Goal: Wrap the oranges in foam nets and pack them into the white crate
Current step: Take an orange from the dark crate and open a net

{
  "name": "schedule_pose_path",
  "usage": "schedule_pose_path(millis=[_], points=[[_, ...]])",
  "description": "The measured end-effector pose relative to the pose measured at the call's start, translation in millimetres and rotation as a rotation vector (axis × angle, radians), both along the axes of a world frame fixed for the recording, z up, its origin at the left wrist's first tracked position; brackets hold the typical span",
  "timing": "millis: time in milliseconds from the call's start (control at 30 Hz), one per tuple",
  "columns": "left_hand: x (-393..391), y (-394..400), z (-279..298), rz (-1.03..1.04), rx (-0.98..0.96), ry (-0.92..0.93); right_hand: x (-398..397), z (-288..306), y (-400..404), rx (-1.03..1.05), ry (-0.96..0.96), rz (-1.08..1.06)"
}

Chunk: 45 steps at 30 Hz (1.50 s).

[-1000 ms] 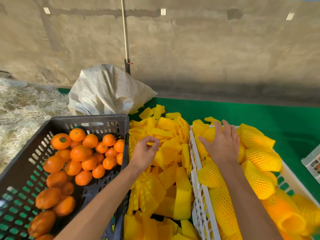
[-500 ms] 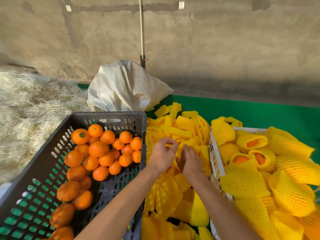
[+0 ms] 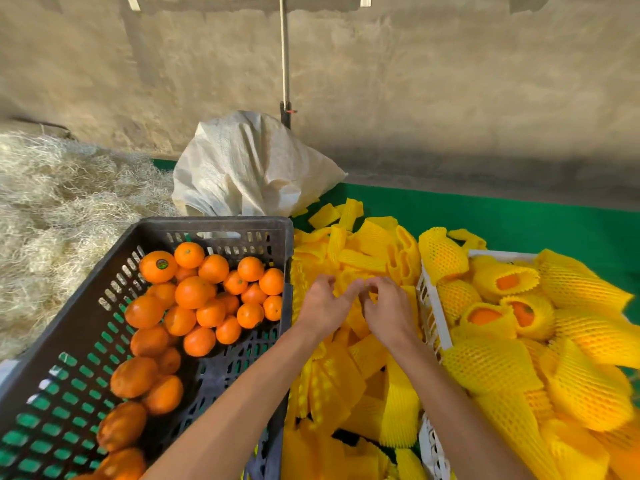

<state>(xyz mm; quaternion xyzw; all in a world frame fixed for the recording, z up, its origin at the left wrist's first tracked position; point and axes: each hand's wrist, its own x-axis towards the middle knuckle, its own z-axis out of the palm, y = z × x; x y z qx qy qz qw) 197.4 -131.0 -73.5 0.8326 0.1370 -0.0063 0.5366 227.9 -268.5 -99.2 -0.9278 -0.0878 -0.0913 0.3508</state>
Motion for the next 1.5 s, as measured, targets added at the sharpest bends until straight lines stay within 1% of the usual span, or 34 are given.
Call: schedule_pose_path(millis=[67,100,167,200,233,333,367,400,467,567,667,767,900,967,1033,1100,1133,1167,1200,1233,1267,1300,1333,1367,1400,1433,1467,1500], points=[[-3,-1,4,0.009,-0.095,0.027,-16,11,0,0.213,-0.012,0.041],[-4,-2,5,0.014,-0.126,0.013,-24,14,1,0.324,0.016,0.041],[-3,0,3,0.04,-0.109,-0.063,-33,15,0,0.519,0.082,0.002],[-2,2,2,0.052,-0.095,-0.098,-33,15,0,0.633,0.143,-0.029],[-2,3,1,0.065,-0.094,-0.113,-30,16,-1,0.794,0.239,-0.059],[-4,4,5,0.053,-0.171,-0.102,-24,22,-6,1.445,0.548,-0.059],[-5,2,7,0.042,-0.22,-0.089,-23,24,-9,1.57,0.615,-0.05],[-4,1,9,0.039,-0.293,-0.072,-22,26,-12,1.641,0.669,-0.044],[-3,-2,16,0.067,-0.499,-0.025,-21,27,-16,1.701,0.736,-0.015],[-2,0,25,0.105,-0.813,0.088,-23,29,-17,1.705,0.778,0.061],[-5,4,29,0.044,-1.057,0.249,-24,32,-15,1.747,0.787,0.084],[-7,7,31,0.022,-1.147,0.362,-26,32,-12,1.731,0.812,0.1],[-6,13,32,0.072,-1.226,0.406,-31,37,-10,1.632,0.83,0.192],[-6,15,32,0.06,-1.237,0.43,-33,38,-13,1.609,0.822,0.24],[-6,15,35,0.066,-1.194,0.431,-34,38,-16,1.586,0.813,0.267],[-6,12,35,0.062,-1.133,0.413,-35,37,-16,1.519,0.773,0.298],[-8,9,37,0.056,-1.106,0.389,-35,37,-15,1.473,0.744,0.312],[-10,7,38,0.036,-1.017,0.324,-35,36,-15,1.44,0.721,0.311],[-12,6,37,0.016,-0.831,0.206,-34,35,-15,1.422,0.706,0.292],[-13,8,36,0.015,-0.557,0.043,-33,34,-16,1.405,0.696,0.276],[-12,14,34,0.048,-0.274,-0.155,-32,32,-17,1.388,0.685,0.265],[-11,23,35,0.071,-0.071,-0.341,-31,30,-18,1.374,0.672,0.256],[-9,34,37,0.086,0.046,-0.475,-30,28,-18,1.365,0.662,0.247],[-7,47,39,0.113,0.129,-0.565,-30,26,-18,1.358,0.656,0.238],[-5,61,39,0.166,0.213,-0.611,-29,25,-19,1.35,0.649,0.232],[-2,77,34,0.239,0.325,-0.605,-29,24,-19,1.342,0.641,0.231],[1,93,26,0.315,0.473,-0.55,-29,23,-19,1.334,0.636,0.234],[3,108,15,0.388,0.61,-0.429,-29,22,-19,1.326,0.633,0.24]])
